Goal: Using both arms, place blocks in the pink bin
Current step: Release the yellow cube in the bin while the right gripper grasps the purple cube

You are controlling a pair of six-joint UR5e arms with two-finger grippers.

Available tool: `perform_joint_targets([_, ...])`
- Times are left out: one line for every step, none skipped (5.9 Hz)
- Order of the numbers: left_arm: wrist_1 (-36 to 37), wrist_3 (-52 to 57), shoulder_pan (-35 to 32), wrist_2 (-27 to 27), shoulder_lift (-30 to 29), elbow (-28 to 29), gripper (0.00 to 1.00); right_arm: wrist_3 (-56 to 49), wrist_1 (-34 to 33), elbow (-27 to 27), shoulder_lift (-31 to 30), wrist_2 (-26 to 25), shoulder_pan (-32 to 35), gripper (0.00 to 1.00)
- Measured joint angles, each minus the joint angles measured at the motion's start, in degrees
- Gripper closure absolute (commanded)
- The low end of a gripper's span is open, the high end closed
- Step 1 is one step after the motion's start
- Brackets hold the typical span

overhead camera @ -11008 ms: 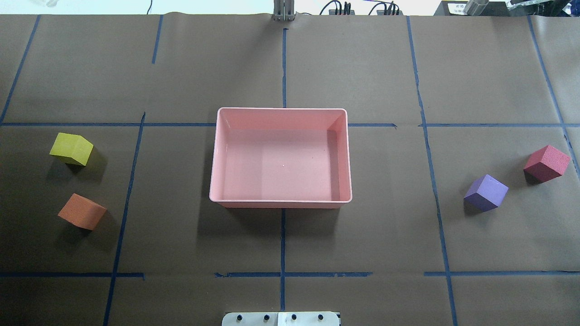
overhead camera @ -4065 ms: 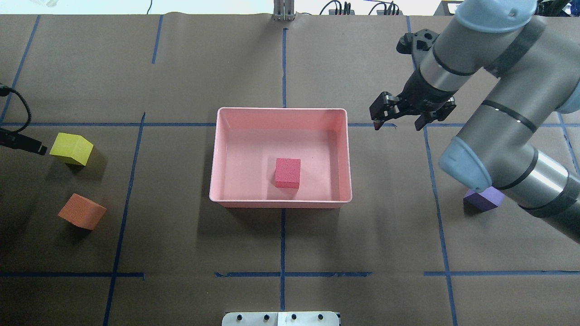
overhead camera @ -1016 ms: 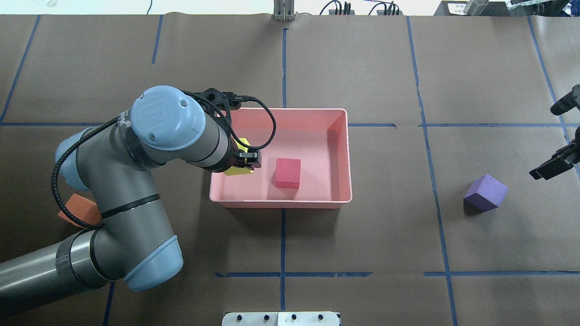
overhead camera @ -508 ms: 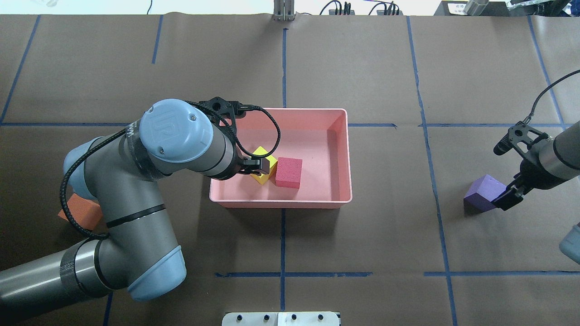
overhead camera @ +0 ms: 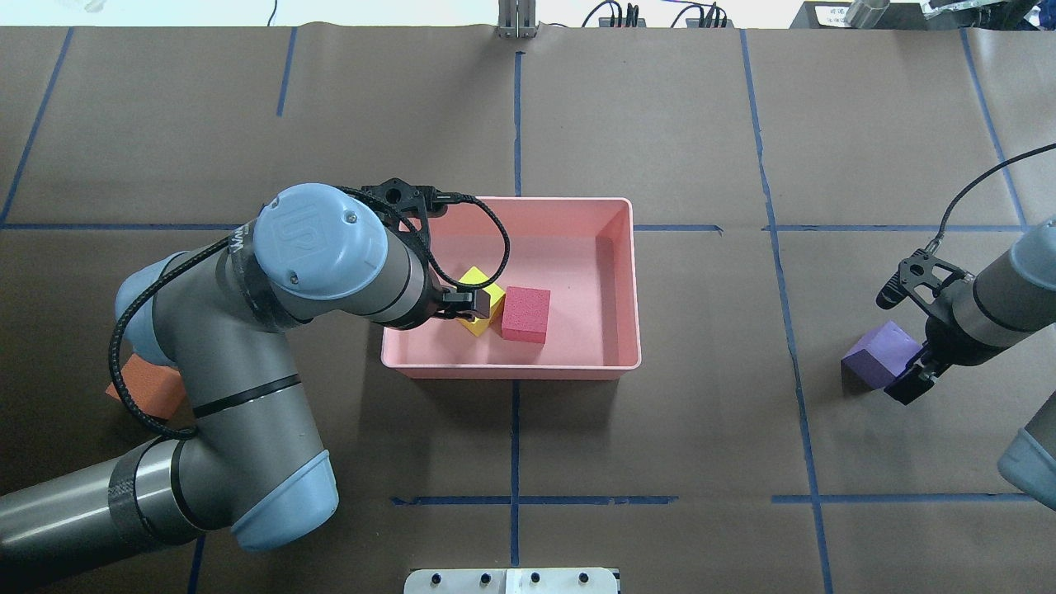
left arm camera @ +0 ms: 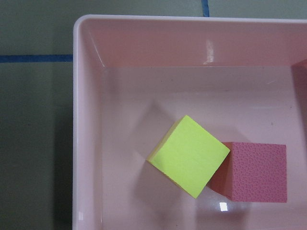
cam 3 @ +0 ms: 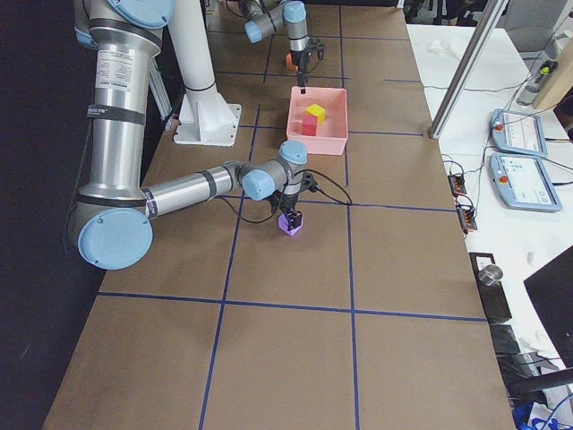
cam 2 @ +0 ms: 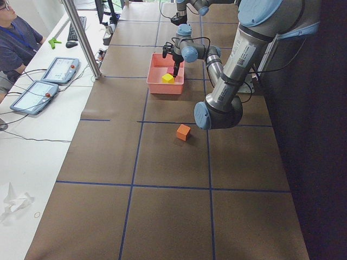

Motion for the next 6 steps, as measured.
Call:
perform_joint_targets([-0.01,0.0,0.34,0.75,0.0,0.0,0.0,-0.1,0.0,-1.44,1.1,-0.42,-0.18,0.09])
perform_joint_targets([-0.02,0.0,0.56,1.08,0.04,-0.06,0.0,0.11,-0.02,-2.68,2.38,-0.88,-0.29,0.25])
perform_joint_targets([-0.02,0.0,0.62,1.2,0.07,-0.15,0.0,0.69,-0.06,-3.15,3.06,-0.96,-0.39,0.5])
perform_joint_targets([-0.02,-0.01,0.65,1.24,0.08,-0.26,0.0,1.77,-0.13,-3.28,3.65,-0.87,-0.43,0.77])
perform_joint_targets([-0.02,0.07,0.65,1.2,0.09,-0.41,0.0,4.26,-0.19,-3.15,4.17,-0.71,-0.47,0.79])
perform_joint_targets([0.0,0.33,0.64,1.04,0.64,-0.71,0.0,9.77,-0.23,-2.53,4.98,-0.23,-0.51,0.79])
